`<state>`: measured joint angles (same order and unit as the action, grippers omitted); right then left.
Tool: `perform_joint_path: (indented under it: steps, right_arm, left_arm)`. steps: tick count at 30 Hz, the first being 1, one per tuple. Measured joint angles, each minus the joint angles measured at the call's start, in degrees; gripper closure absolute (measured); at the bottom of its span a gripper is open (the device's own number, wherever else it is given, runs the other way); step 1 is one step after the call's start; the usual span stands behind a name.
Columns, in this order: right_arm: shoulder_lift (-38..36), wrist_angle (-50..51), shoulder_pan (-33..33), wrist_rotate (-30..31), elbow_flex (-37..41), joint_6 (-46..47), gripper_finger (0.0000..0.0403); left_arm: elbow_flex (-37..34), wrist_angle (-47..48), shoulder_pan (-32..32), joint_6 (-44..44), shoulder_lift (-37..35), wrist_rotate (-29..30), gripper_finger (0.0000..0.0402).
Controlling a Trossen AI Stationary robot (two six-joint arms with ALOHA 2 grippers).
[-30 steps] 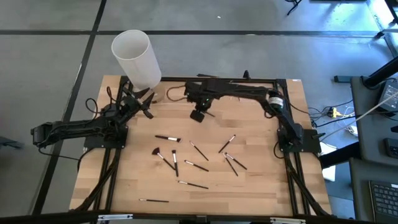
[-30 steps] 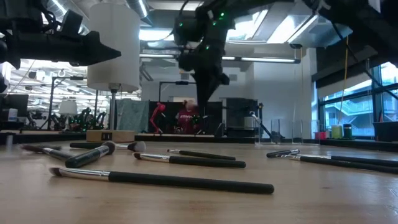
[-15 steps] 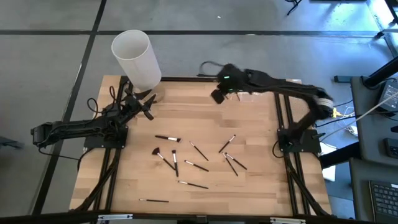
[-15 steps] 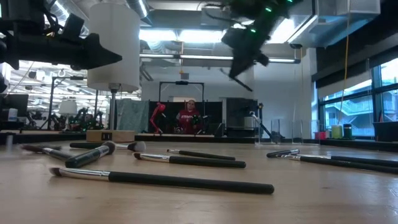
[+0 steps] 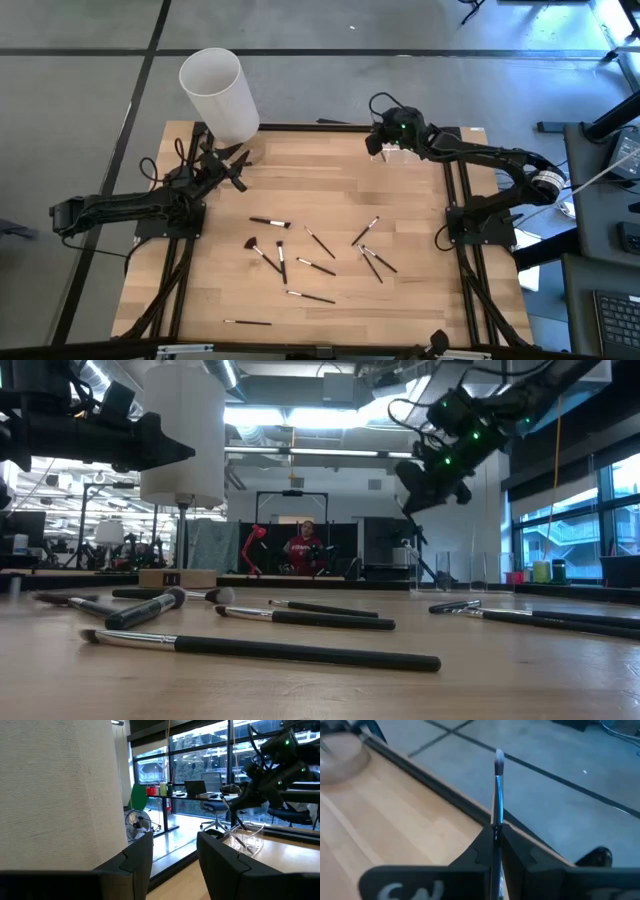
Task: Put items in baskets/containers
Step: Put the eyeshadow brush into the left side of the transparent organizer
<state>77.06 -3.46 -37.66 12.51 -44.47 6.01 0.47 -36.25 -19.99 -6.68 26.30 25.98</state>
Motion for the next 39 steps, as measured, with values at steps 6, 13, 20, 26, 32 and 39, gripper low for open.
perform_joint_path:
  steps: [6,13,20,26,32,39]
  right_arm:
    - [0.1,0.3,-0.5,0.7,0.7,-0.5,0.0379]
    - [1.4,1.8,-0.5,4.3,0.7,0.7,0.0351]
    - [4.4,3.3,-0.5,2.8,0.7,1.3,0.0291]
    - [3.1,1.6,0.8,2.4,0.7,1.8,0.0271]
    - [0.2,-0.4,6.0,1.2,0.0,3.2,0.027]
    - [2.3,-3.3,15.6,-3.1,-0.3,10.8,0.027]
  left_arm:
    - [0.0,0.1,0.0,0.0,0.2,0.0,0.0253]
    - [0.0,0.3,0.0,0.0,0.7,-0.1,0.0253]
    - [0.0,0.3,0.0,0.0,0.7,-0.1,0.0253]
    - [0.0,0.3,0.0,0.0,0.7,0.0,0.0253]
    - [0.0,0.3,0.0,-0.1,0.7,-0.1,0.0253]
    - [0.0,0.2,0.0,0.8,0.8,-0.1,0.0253]
